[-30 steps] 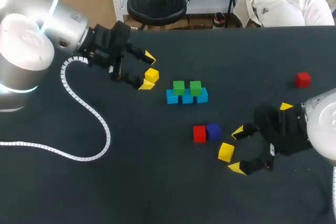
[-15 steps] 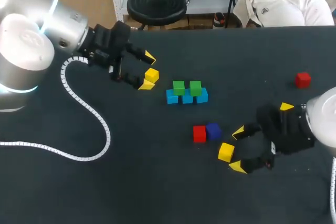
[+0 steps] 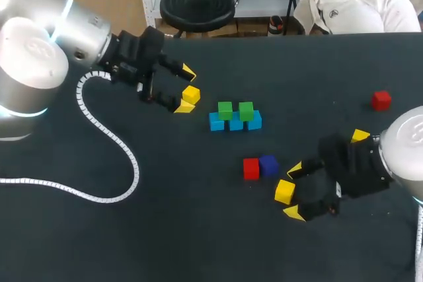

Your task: Place the blue cubes, place green cubes on the blue cubes, place the yellow cubes on the green cubes, then place the red cubes on the yellow cubes, and place purple cube on the red cubes.

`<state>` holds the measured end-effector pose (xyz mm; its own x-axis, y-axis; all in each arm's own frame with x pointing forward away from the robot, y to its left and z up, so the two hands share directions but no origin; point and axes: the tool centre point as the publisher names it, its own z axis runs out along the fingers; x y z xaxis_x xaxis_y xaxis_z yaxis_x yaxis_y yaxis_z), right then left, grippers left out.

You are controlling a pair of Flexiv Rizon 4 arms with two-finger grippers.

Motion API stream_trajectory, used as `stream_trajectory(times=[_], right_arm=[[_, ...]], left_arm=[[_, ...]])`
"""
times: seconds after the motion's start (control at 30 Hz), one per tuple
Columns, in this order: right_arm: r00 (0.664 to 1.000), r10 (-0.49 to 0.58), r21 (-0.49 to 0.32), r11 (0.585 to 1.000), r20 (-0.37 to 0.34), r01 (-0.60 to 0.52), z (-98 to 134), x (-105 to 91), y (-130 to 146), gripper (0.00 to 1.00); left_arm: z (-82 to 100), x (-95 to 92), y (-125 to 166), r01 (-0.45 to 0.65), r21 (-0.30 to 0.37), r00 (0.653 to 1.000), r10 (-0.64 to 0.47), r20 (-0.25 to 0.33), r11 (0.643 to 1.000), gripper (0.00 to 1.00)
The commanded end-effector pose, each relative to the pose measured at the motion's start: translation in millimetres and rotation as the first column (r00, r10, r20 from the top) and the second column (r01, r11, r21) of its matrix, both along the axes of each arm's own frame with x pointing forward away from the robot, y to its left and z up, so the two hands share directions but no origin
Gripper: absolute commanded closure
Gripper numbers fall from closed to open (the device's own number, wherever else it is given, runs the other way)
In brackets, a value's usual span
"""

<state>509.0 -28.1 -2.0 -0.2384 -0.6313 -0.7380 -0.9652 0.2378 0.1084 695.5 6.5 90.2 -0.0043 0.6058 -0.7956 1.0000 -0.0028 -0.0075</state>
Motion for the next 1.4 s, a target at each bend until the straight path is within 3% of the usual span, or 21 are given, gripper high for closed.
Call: stream_trajectory(times=[0.03, 0.07, 0.27, 0.33, 0.57, 0.77, 1.13, 1.4], right_arm=[[1.0, 0.009, -0.005, 1.0, -0.001, -0.009, -3, 3.3, 0, 0.26], [1.0, 0.012, -0.007, 1.0, -0.001, -0.012, -3, 3.8, 0, 0.51], [1.0, 0.027, -0.011, 1.0, 0.003, -0.027, -3, 6.5, 0, 0.74], [0.999, 0.036, -0.013, 0.999, 0.004, -0.036, -3, 7.3, 0, 0.98], [0.999, 0.048, -0.008, 0.999, 0.025, -0.048, 2, 11.6, -6, 1.0], [0.992, 0.12, -0.024, 0.993, 0.047, -0.119, 16, 26.5, -11, 1.0], [0.954, 0.273, -0.068, 0.962, 0.128, -0.266, 42, 78.8, 3, 1.0], [0.954, 0.273, -0.068, 0.962, 0.128, -0.266, 42, 78.8, 3, 1.0]], left_arm=[[-0.6, 0.0, 1, 0.002, -0.003, 1.0, -0.002, 0.002, 1.0, 0.0], [-0.6, 0.0, 1, 0.002, -0.003, 1.0, -0.002, 0.002, 1.0, 0.0], [-0.6, 0.0, 1, 0.002, -0.003, 1.0, -0.002, 0.002, 1.0, 0.0], [-0.6, 0.0, 1, 0.002, -0.003, 1.0, -0.002, 0.002, 1.0, 0.0], [-0.6, 0.0, 1, 0.002, -0.003, 1.0, -0.002, 0.002, 1.0, 0.0], [-0.6, 0.0, 1, 0.002, -0.003, 1.0, -0.002, 0.002, 1.0, 0.0], [-0.6, 0.0, 1, 0.002, -0.003, 1.0, -0.002, 0.002, 1.0, 0.0], [-0.6, 0.0, 1, 0.002, -0.003, 1.0, -0.002, 0.002, 1.0, 0.0]])
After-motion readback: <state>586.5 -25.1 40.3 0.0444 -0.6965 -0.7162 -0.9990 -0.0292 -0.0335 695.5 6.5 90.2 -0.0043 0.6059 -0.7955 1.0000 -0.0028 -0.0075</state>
